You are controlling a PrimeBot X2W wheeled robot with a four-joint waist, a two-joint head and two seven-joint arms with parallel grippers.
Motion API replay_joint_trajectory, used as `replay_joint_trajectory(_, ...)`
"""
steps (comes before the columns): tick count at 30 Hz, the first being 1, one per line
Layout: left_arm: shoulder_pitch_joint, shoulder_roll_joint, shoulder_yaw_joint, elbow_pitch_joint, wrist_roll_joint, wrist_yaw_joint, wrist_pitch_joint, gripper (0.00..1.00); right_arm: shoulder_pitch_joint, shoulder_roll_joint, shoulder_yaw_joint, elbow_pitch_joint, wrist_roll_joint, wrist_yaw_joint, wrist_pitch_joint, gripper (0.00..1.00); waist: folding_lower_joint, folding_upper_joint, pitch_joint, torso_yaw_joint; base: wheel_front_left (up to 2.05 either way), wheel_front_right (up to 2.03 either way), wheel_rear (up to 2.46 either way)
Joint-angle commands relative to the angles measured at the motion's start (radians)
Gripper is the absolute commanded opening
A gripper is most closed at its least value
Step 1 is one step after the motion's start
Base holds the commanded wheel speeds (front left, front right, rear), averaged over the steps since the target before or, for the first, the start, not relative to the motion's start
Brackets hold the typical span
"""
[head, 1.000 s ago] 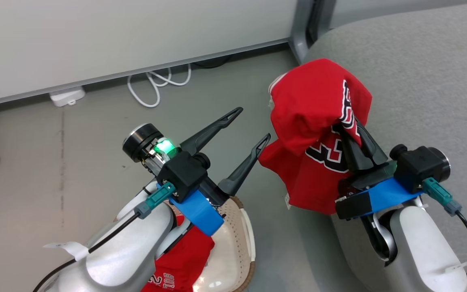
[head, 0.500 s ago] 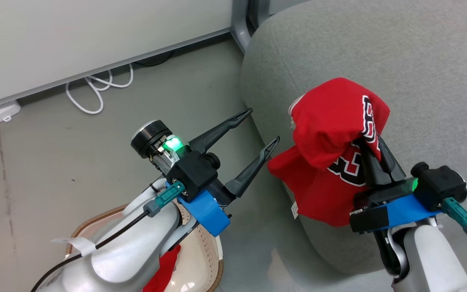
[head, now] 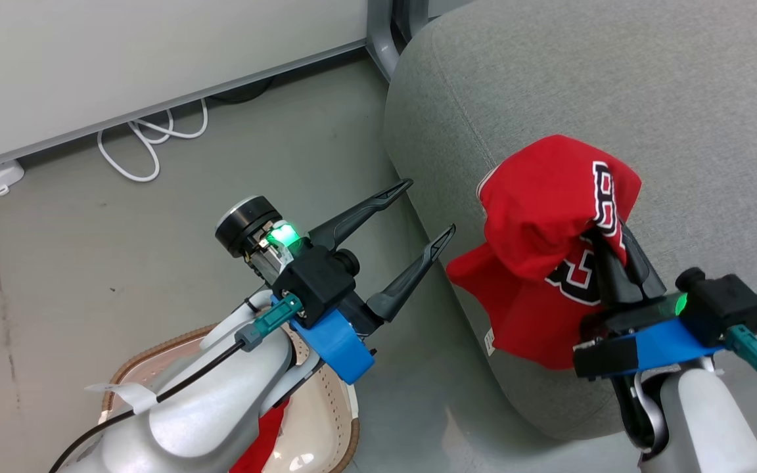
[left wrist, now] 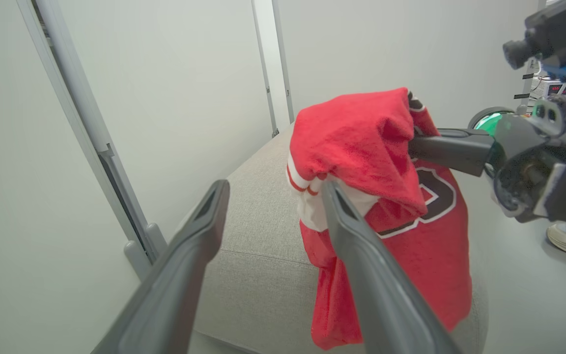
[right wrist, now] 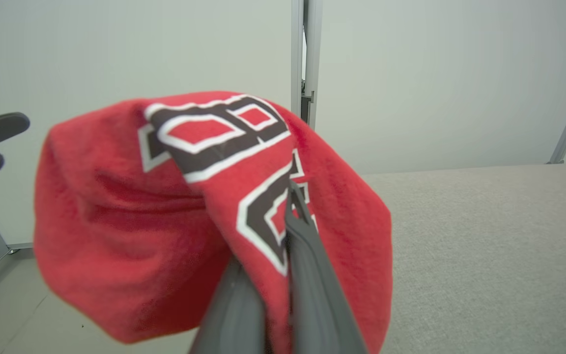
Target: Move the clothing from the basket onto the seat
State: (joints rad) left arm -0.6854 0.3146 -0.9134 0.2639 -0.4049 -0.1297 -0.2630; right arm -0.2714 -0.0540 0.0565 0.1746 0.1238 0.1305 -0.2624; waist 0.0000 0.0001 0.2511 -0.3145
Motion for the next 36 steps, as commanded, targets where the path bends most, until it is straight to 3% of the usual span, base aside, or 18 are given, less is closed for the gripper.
replay_joint_trajectory(1,-0.016,0.006,0.007,0.003,0.0,0.0,-0.003,1.0,-0.025,0.004,-0.004,-0.002,0.005,0.0,-0.004,0.0,0.0,-0.0001,0.007,0.006,0.0,0.0,0.0)
replay_joint_trajectory(8,-0.05,0.017,0.006,-0.013,0.02,0.0,-0.003,1.0,-0.155,-0.024,-0.029,-0.019,-0.011,0.0,-0.004,0.0,0.0,-0.0001,0.089,0.038,0.0,0.0,0.0)
replay_joint_trajectory(16,-0.141,0.05,-0.004,-0.028,0.043,0.0,-0.003,1.0,-0.443,-0.085,-0.131,-0.065,-0.017,0.0,-0.004,0.0,0.0,-0.0001,0.259,0.067,0.0,0.0,0.0)
replay_joint_trajectory(25,-0.26,0.089,-0.023,-0.054,0.073,0.0,-0.003,1.0,-0.724,-0.232,-0.303,-0.112,-0.027,0.0,-0.004,0.0,0.0,-0.0001,0.465,0.072,0.0,0.0,0.0)
replay_joint_trajectory(30,-0.323,0.104,-0.058,-0.059,0.085,0.0,-0.003,1.0,-0.791,-0.343,-0.415,-0.06,-0.017,0.0,-0.004,0.0,0.0,-0.0001,0.539,0.074,0.0,0.0,0.0)
replay_joint_trajectory(36,-0.358,0.106,-0.076,-0.064,0.087,0.0,-0.003,1.0,-0.773,-0.416,-0.533,0.064,0.013,0.0,-0.004,0.0,0.0,-0.0001,0.573,0.074,0.0,0.0,0.0)
